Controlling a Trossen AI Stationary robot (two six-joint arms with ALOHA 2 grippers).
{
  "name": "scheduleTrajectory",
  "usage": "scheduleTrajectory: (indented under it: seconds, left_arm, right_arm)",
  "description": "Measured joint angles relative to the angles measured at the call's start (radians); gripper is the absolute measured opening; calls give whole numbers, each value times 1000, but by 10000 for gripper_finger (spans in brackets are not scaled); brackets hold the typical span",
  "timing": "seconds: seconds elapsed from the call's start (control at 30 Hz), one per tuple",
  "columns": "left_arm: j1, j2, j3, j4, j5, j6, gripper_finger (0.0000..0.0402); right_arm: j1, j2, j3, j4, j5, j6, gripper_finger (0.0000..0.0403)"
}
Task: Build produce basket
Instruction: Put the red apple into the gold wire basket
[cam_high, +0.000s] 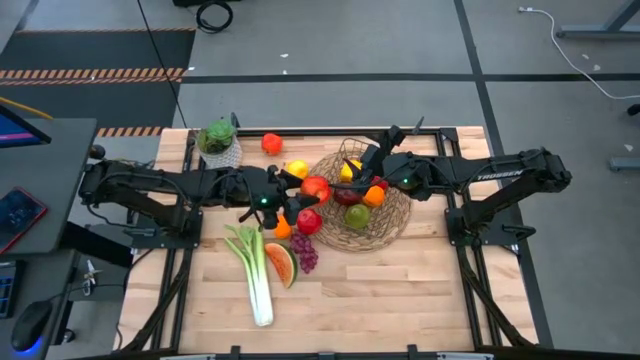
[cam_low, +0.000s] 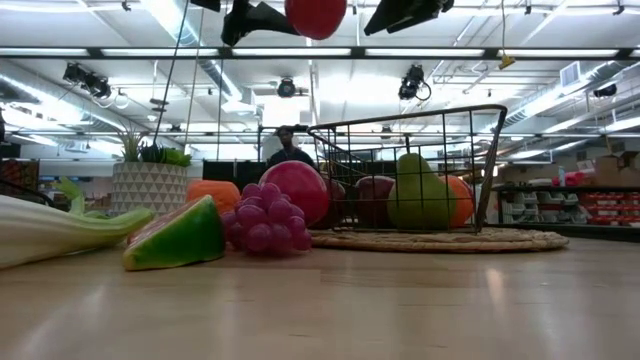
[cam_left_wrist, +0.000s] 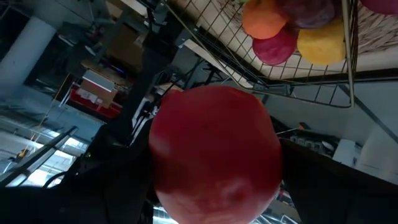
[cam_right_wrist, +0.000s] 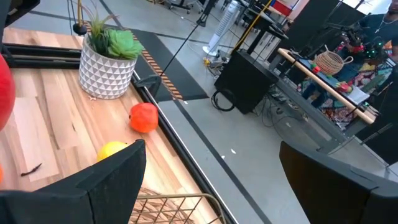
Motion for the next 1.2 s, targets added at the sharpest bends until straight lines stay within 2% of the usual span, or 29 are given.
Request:
scheduleTrajectory:
  seconds: [0.27, 0.37, 0.47, 0.67, 0.73, 0.97, 1.07, 1.2]
  left_arm:
    - [0, 0, 0, 1, 0, -6, 328]
    - [1, 0, 0, 21, 0, -113, 328]
    - [10, 0, 0, 75, 1, -391, 328]
    - [28, 0, 0, 147, 0, -1051, 328]
    - [30, 0, 0, 151, 1, -1222, 327]
    - [32, -4, 0, 151, 75, -1744, 328]
    - [43, -24, 0, 150, 145, -1928, 328]
    - [79, -77, 0, 130, 278, -2142, 328]
  right_arm:
    - [0, 0, 0, -1, 0, 0, 373]
    - [0, 0, 0, -2, 0, 0, 373]
    - [0, 0, 0, -2, 0, 0, 373]
    - [-2, 0, 0, -3, 0, 0, 373]
    - [-8, 0, 0, -3, 0, 0, 373]
    - [-42, 0, 0, -22, -33, 27, 373]
    - [-41, 0, 0, -84, -50, 60, 373]
    - [-30, -1, 0, -126, -19, 63, 373]
